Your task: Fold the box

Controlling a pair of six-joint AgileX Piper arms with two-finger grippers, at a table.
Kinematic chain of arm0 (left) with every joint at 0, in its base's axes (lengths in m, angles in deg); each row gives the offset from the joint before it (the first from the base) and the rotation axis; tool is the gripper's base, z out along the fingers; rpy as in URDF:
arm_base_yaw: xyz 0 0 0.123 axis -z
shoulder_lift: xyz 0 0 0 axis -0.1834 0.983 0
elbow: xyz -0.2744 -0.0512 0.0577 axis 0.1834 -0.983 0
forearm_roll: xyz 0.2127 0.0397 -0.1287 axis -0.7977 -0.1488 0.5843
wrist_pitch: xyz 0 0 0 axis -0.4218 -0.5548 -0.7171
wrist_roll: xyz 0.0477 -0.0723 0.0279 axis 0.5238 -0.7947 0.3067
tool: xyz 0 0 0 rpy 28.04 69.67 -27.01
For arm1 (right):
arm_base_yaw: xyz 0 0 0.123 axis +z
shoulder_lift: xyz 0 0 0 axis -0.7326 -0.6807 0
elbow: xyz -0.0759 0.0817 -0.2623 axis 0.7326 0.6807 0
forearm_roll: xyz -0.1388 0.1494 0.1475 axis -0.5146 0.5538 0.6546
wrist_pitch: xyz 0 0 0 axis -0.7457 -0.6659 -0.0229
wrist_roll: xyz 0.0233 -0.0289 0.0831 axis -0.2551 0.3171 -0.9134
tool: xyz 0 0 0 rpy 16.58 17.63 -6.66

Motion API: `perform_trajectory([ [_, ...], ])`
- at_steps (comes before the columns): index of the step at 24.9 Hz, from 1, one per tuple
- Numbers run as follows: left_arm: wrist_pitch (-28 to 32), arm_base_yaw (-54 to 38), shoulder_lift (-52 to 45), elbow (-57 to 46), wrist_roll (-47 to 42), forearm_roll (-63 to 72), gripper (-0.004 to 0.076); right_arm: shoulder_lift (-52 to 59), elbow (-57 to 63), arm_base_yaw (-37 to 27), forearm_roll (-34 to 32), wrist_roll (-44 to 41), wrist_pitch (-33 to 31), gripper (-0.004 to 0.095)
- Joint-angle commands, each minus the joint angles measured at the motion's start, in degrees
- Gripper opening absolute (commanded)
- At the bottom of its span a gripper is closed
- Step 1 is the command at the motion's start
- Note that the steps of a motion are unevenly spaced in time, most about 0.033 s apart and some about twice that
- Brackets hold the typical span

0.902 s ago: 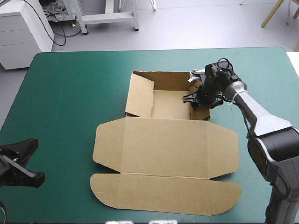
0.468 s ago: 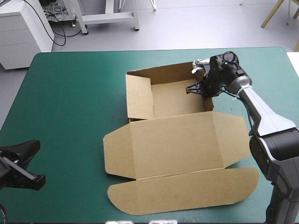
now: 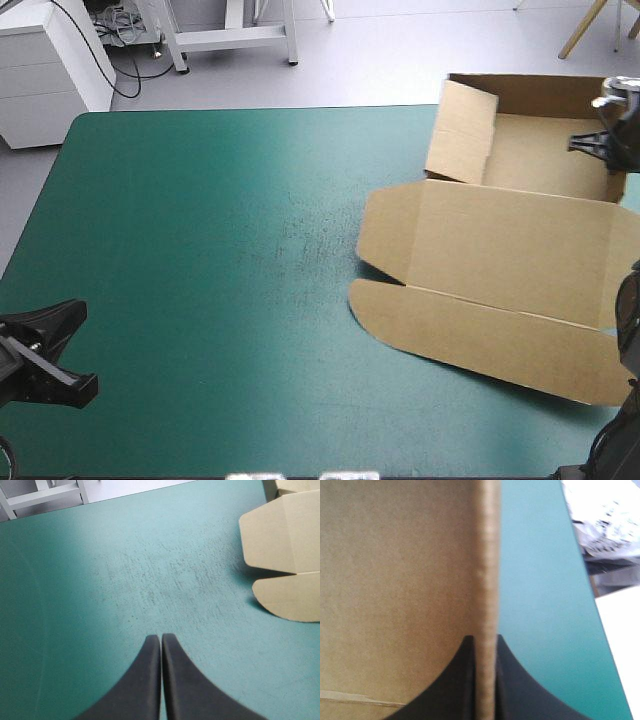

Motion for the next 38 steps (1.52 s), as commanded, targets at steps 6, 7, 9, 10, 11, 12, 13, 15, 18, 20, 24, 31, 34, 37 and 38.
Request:
perform_trajectory([
  [6,-2.6,0.3,0.5,0.9,-0.1,0.6,-0.001,-1.7,-2.0,-12.3,0.9,0.0,1.6,-0.0019],
  [7,-2.6,0.3,0.5,0.9,-0.1,0.7,-0.001,-2.1,-2.0,-12.8,0.9,0.0,1.7,-0.0019],
  [9,-2.6,0.3,0.5,0.9,-0.1,0.9,-0.001,-3.2,-2.0,-13.9,1.0,0.3,1.9,0.0006],
  [10,-2.6,0.3,0.6,0.9,-0.1,0.9,-0.001,-3.4,-2.0,-14.2,1.0,0.4,1.6,0.003],
  [11,-2.5,0.3,0.6,0.9,-0.1,0.9,-0.001,-3.9,-2.0,-14.6,1.3,0.7,1.0,0.0074],
  [12,-2.5,0.3,0.6,0.9,-0.1,0.9,-0.001,-4.1,-2.0,-14.7,1.3,0.7,0.6,0.0136],
  [13,-2.5,0.3,0.6,0.9,-0.1,0.9,-0.001,-4.1,-2.0,-15.2,1.7,0.7,0.6,0.0216],
  [15,-2.5,0.3,0.6,0.9,-0.1,0.9,-0.001,-3.6,-2.0,-15.7,4.1,1.8,0.6,0.0424],
  [18,-2.5,0.3,0.6,0.9,-0.1,0.9,-0.001,-2.4,-2.0,-15.9,5.1,3.4,0.6,0.0744],
  [20,-2.5,0.3,0.6,0.9,-0.1,0.9,-0.001,-1.5,-2.0,-15.9,5.5,3.4,0.6,0.0882],
  [24,-2.5,0.3,0.6,0.9,-0.1,-0.9,-0.001,1.4,-2.0,-15.9,7.4,4.0,0.5,0.0926],
  [31,-2.5,0.3,0.6,0.9,2.4,-5.2,-0.001,21.1,5.9,-7.7,18.2,8.5,0.6,0.0473],
  [34,-2.5,0.3,0.6,0.9,5.4,-5.1,-0.001,29.4,14.4,2.5,18.0,11.1,1.9,-0.002],
  [37,-2.1,0.3,0.2,0.9,4.1,-5.6,-0.001,35.3,21.5,10.1,18.0,10.9,2.6,-0.0004],
  [38,-0.7,0.3,-0.2,0.9,4.1,-5.3,-0.001,37.6,24.8,12.9,18.0,11.6,3.8,-0.0004],
])
